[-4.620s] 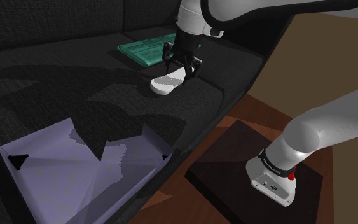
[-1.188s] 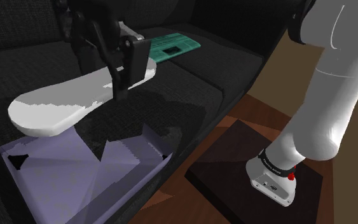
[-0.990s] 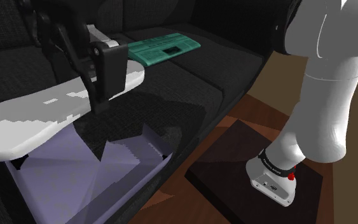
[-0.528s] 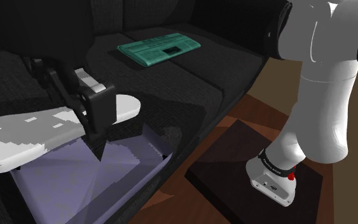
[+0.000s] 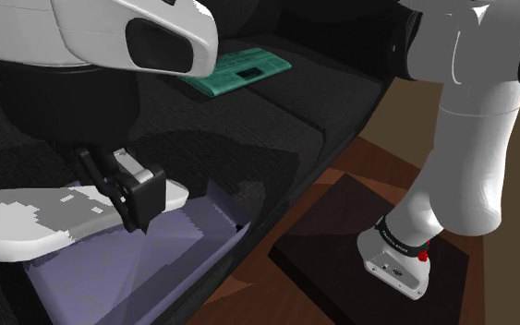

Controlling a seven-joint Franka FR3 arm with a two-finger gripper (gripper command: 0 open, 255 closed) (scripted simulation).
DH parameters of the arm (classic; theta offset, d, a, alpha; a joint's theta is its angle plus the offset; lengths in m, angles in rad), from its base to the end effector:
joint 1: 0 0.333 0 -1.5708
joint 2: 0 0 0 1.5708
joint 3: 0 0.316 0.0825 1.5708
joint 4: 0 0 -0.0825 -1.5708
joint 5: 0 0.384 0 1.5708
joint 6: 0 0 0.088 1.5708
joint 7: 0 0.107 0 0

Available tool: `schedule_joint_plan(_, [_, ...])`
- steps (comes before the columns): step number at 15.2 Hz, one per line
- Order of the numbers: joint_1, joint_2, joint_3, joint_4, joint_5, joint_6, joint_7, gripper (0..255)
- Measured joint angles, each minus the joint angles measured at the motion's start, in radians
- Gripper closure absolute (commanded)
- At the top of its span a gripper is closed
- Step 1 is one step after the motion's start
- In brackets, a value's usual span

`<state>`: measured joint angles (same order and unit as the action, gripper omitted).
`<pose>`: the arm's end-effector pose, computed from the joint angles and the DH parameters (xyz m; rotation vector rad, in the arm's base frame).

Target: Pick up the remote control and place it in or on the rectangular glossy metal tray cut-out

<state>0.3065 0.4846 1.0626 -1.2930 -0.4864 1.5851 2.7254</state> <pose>0.3165 0.5706 0.5755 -2.3321 2.0071 -0.0675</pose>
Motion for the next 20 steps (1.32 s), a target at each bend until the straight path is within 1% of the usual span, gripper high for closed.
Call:
schedule_joint_plan(3, [-0.011, -0.003, 0.003, -0.029, 0.002, 0.026, 0.003, 255])
schedule_joint_plan(8, [-0.015, -0.005, 0.004, -0.036, 0.004, 0.031, 0.003, 255])
schedule_joint_plan(9, [-0.015, -0.005, 0.004, -0.036, 0.004, 0.031, 0.003, 0])
schedule_joint_plan(15, [-0.015, -0.005, 0.004, -0.036, 0.004, 0.032, 0.003, 0])
schedule_joint_plan(16, [-0.009, -0.006, 0.004, -0.019, 0.004, 0.015, 0.001, 0])
schedule_joint_plan(17, [0.003, -0.005, 0.004, 0.013, 0.004, -0.012, -0.003, 0])
schedule_joint_plan(18, [0.030, 0.004, -0.002, 0.061, -0.004, -0.048, -0.003, 0])
schedule_joint_plan(20, [0.062, 0.015, -0.009, 0.124, -0.014, -0.096, -0.007, 0])
